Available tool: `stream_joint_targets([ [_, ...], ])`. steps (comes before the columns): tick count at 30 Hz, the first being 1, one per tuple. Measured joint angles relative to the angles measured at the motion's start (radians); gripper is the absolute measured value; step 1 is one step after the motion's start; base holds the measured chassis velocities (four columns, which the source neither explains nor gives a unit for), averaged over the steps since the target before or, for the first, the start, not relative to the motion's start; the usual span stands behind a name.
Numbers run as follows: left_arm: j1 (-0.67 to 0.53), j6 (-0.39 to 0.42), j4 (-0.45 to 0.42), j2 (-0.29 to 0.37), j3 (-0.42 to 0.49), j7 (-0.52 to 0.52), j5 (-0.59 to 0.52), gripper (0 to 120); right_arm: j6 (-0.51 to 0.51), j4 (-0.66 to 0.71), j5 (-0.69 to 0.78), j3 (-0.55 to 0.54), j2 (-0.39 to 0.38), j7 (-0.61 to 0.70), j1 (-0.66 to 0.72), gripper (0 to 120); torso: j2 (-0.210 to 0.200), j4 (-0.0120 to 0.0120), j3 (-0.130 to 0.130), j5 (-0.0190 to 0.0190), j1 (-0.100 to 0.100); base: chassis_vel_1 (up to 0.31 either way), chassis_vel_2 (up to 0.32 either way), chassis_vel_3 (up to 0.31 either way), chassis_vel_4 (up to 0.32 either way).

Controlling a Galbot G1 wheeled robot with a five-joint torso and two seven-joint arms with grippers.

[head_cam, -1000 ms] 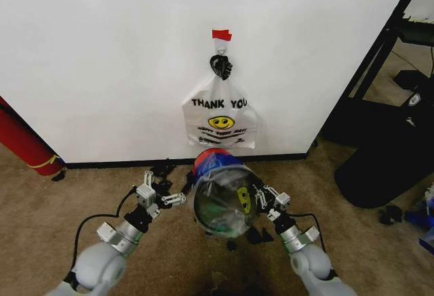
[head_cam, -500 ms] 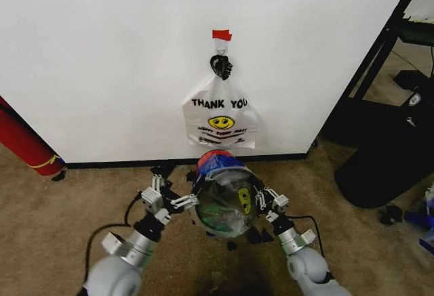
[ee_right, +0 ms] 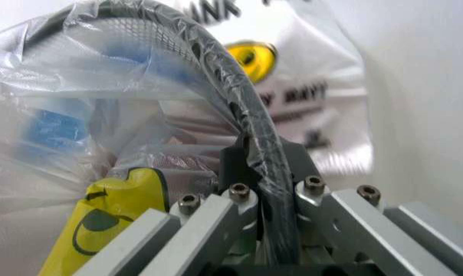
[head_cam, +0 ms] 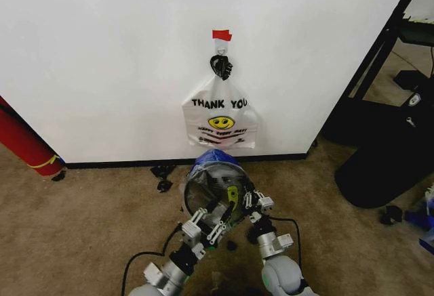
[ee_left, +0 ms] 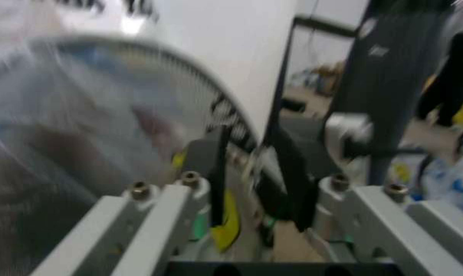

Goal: Pick up the garbage bag from the wall and place it over the trash bin.

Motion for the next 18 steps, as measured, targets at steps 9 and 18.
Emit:
stream_joint_targets([
  [9,-0.042,0.193,-0.024,0.002,0.035,-0.211,-0.006,0,0.061,-0.005,-0.07,0.0,0.002,-0.035,0.01,0,0.0,-0.0001,0.0,0.0,0.0,0.0,0.0,0.0,0.0],
  [18,-0.077,0.314,-0.037,-0.027,0.057,-0.332,-0.068,0,0.075,0.002,-0.067,0.0,-0.016,-0.097,0.016,0,0.0,-0.0001,0.0,0.0,0.0,0.0,0.0,0.0,0.0],
])
